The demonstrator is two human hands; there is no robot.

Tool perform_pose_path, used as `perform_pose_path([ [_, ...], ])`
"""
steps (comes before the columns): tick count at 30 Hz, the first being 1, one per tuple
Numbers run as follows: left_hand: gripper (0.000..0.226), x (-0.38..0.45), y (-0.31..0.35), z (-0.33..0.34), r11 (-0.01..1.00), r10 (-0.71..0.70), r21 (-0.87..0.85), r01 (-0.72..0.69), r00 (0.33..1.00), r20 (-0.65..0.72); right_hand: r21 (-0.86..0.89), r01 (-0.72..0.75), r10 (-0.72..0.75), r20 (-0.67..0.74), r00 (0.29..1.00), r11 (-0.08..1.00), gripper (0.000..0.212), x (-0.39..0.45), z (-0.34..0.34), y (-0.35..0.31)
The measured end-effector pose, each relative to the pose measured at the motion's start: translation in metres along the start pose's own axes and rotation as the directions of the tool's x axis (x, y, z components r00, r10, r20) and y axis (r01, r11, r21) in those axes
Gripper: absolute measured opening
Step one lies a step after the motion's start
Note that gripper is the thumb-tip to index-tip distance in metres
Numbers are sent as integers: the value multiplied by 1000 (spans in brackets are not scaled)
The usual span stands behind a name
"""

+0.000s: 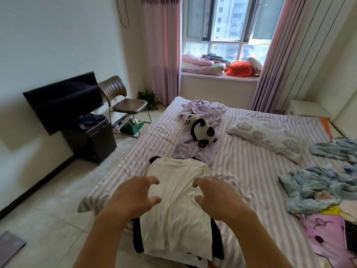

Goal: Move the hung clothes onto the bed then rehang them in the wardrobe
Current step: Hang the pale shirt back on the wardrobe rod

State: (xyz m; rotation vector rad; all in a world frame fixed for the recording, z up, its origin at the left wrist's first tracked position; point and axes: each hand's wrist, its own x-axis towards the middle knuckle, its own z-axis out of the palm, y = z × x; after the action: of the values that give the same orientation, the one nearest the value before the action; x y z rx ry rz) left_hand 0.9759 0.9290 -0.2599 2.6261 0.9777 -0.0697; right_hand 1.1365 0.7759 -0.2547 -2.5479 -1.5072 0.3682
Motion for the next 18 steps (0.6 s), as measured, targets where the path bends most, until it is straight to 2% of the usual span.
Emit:
perform_pose_path([
  [7, 49, 102, 3, -4, 1000, -15, -10, 15, 1000, 2, -9, 5, -5, 18, 1000, 1000, 31, 90, -15, 42],
  [18, 40, 282, -37, -3, 999, 30, 42, -30, 1000, -2, 13, -132, 132, -24, 991, 991, 25, 245, -1, 63],
])
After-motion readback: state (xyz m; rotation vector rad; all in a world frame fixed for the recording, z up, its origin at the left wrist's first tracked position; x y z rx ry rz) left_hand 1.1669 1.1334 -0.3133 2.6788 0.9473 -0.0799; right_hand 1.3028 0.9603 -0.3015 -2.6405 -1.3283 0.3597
